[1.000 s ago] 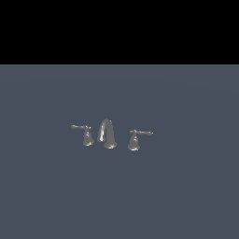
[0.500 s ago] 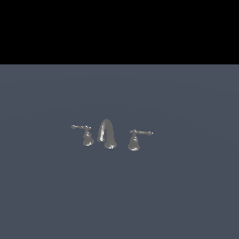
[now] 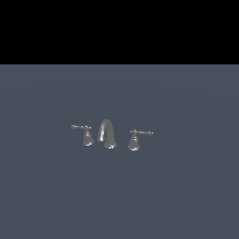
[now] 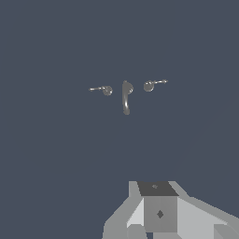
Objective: Turn on the faucet by rotating a designated handle.
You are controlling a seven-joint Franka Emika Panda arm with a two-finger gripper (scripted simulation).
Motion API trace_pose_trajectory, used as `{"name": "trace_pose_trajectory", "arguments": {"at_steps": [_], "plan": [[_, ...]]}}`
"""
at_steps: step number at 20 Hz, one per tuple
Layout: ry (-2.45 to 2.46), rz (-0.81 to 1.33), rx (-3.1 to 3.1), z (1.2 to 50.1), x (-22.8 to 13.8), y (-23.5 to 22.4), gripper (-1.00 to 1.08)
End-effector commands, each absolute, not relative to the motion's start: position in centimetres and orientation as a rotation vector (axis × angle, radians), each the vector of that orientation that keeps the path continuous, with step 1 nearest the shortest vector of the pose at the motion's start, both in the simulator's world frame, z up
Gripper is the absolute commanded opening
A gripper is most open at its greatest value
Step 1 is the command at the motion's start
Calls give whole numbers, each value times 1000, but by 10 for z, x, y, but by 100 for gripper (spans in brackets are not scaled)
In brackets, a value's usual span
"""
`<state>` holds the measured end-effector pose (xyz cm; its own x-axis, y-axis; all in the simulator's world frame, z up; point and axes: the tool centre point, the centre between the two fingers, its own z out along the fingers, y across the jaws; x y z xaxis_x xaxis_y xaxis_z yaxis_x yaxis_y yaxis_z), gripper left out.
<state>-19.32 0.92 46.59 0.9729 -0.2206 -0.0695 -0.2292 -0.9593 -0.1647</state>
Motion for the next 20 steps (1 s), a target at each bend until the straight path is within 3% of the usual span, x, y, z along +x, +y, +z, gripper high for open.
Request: {"name": "trace_pose_trajectory", "arguments": {"at_steps": [1, 20], "plan": [[416, 109, -2907, 454, -176, 18, -100], [1154, 375, -2617, 320, -62, 94, -100]]}}
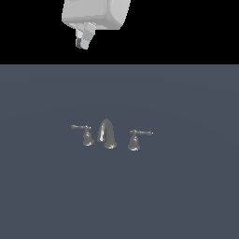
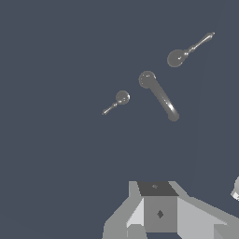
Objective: Turn on the faucet by rotating a designated handle.
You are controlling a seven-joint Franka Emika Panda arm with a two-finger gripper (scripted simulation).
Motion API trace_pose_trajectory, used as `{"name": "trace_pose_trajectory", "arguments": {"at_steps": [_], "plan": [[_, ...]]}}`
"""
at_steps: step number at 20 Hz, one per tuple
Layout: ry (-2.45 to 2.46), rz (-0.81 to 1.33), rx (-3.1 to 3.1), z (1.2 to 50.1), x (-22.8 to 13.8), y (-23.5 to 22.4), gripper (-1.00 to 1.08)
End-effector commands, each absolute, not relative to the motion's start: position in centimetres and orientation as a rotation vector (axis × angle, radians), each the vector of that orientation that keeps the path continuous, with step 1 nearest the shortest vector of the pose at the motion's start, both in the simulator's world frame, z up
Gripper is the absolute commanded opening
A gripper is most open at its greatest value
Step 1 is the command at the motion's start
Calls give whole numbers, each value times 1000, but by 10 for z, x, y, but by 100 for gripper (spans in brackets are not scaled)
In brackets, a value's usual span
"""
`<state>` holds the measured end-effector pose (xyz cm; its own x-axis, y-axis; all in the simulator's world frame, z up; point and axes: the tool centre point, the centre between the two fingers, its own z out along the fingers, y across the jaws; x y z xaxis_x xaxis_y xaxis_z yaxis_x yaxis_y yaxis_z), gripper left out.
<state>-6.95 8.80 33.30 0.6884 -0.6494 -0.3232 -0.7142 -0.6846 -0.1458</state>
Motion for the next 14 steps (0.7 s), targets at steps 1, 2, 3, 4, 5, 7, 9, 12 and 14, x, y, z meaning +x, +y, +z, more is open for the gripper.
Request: {"name": "trace_pose_trajectory", "arguments": {"at_steps": [1, 2, 3, 4, 5, 7, 9, 12, 14], "plan": [[1198, 384, -2602, 312, -58, 97, -100], [1241, 391, -2588, 303, -53, 101, -100], [1285, 398, -2573, 295, -49, 104, -100], [1329, 404, -2559, 286, -45, 108, -100], [1373, 408, -2544, 278, -41, 111, -100], [1462, 413, -2514, 260, -34, 117, -100], [1551, 413, -2483, 243, -27, 122, -100], [1685, 402, -2434, 216, -18, 129, -100], [1773, 388, -2400, 199, -13, 134, -100]]}}
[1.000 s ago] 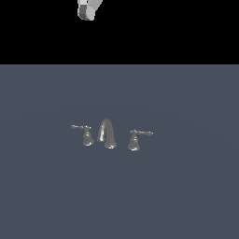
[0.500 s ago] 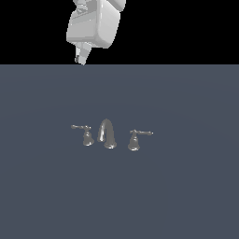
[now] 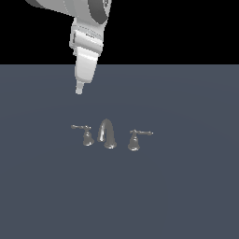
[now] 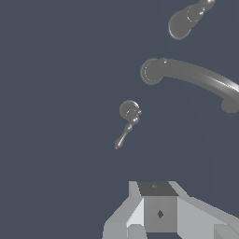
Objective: Turn on the faucet by rotating a designated handle.
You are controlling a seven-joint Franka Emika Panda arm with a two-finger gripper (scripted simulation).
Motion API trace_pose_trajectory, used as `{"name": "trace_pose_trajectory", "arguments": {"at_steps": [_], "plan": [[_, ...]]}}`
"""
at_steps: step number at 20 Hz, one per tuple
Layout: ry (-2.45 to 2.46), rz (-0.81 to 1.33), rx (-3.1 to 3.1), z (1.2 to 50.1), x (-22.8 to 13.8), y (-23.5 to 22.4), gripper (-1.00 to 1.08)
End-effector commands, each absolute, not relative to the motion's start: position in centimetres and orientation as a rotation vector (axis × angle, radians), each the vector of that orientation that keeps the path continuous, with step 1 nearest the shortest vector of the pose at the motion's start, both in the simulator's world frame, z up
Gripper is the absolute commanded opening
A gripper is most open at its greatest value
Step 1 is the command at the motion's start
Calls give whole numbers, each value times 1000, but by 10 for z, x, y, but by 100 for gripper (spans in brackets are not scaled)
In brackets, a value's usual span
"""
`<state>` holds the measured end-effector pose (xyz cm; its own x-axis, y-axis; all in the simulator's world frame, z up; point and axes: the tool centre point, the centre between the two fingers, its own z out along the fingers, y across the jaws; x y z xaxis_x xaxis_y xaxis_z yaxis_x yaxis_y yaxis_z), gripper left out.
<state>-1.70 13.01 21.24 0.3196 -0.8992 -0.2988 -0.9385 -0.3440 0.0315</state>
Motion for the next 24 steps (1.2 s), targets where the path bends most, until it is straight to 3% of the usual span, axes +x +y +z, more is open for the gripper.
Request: {"name": "trace_pose_trajectory", "arguments": {"at_steps": [1, 12, 24], "plan": [[1816, 378, -2383, 191, -10, 135, -100], [2230, 178, -2169, 111, 14, 148, -100], [2395, 8, -2032, 78, 26, 150, -100]]}}
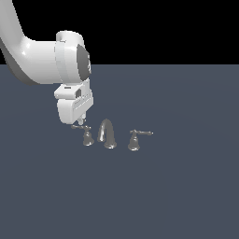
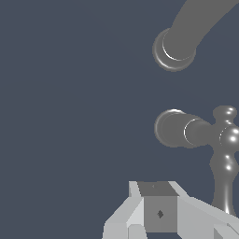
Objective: Turn on the faucet by rotating a designated handle.
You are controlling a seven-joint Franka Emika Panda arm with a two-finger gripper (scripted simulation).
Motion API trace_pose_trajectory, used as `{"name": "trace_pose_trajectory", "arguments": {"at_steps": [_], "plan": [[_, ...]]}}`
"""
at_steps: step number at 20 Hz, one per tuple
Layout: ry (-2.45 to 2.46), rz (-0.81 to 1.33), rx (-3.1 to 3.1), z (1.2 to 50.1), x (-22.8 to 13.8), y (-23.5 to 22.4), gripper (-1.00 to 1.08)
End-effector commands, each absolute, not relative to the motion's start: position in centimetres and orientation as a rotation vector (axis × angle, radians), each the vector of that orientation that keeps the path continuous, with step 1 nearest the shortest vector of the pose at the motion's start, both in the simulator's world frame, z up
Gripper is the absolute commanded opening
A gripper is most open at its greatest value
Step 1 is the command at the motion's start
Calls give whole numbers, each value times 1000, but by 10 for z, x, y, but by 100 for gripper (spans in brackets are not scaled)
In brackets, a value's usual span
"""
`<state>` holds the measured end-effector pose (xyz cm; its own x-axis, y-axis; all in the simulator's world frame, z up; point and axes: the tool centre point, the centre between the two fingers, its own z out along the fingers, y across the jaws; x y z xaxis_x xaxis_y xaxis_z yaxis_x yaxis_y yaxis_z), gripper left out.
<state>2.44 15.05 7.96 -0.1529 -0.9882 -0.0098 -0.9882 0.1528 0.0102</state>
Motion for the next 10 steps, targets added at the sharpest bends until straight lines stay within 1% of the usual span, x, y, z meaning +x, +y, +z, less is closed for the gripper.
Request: {"name": "trace_pose_trajectory", "arguments": {"at_steps": [1, 7, 10], "plan": [[2398, 4, -2029, 77, 26, 150, -100], [2400, 1, -2028, 77, 26, 151, -100], [2400, 1, -2028, 77, 17, 157, -100]]}}
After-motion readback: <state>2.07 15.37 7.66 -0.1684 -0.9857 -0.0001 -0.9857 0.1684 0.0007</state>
